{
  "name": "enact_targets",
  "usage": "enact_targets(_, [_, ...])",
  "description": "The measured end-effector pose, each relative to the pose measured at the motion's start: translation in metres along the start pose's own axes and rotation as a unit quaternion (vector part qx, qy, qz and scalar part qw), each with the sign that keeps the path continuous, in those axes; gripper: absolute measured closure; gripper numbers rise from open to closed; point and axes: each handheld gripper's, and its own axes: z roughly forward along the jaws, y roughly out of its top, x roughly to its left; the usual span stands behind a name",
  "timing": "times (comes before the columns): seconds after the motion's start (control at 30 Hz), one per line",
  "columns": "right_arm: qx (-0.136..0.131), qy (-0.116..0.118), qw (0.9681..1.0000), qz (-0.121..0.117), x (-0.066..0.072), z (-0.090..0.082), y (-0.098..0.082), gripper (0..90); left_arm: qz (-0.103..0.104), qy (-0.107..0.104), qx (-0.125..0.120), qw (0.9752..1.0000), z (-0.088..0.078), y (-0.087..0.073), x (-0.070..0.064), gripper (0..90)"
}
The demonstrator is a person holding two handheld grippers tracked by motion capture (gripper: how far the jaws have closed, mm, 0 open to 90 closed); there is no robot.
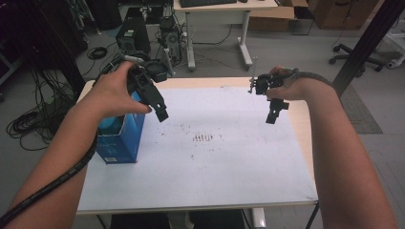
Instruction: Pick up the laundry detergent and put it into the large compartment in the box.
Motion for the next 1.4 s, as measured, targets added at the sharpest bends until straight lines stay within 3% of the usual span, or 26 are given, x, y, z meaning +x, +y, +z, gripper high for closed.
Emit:
enact_targets(0.5, [-0.004,0.002,1.0000,-0.002,-0.002,0.002,-0.006,4.8,0.060,-0.023,0.010,0.9979,0.002,0.019,-0.021,0.2])
enact_targets(1.4, [0.000,0.008,0.9999,-0.006,-0.004,0.006,0.000,4.9,0.052,-0.019,0.011,0.9984,0.000,0.024,-0.018,0.2])
